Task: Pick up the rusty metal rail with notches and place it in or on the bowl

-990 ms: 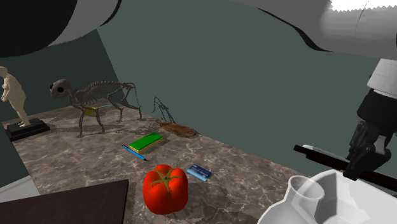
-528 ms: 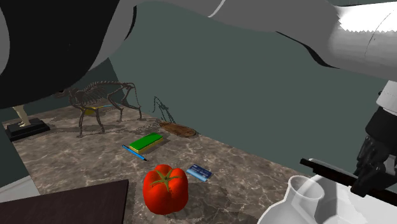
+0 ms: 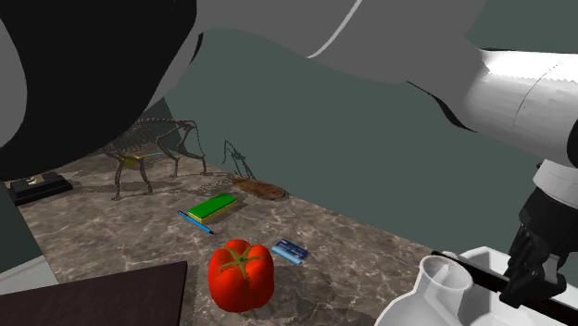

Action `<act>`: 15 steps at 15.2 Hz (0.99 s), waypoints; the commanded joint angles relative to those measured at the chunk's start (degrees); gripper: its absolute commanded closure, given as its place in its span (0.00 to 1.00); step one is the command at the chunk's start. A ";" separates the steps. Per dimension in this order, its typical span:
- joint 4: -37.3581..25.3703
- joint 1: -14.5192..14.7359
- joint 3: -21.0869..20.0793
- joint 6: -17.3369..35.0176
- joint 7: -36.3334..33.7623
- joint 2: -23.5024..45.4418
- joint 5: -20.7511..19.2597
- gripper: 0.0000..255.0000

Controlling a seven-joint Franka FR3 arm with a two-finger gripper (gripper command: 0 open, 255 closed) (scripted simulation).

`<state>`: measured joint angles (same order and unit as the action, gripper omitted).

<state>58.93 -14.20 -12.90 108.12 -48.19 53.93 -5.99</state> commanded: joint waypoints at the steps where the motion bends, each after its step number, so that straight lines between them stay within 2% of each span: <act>1: 0.38 0.04 0.08 1.16 0.01 0.76 -0.09 1.00; 9: 0.37 0.03 0.07 1.16 0.01 0.76 -0.09 1.00; 10: 0.38 0.04 0.07 1.16 0.00 0.76 -0.09 0.00; 15: 0.36 0.04 0.08 1.15 0.01 0.77 -0.09 0.00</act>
<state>59.29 -14.17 -12.82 109.28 -48.18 54.70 -6.08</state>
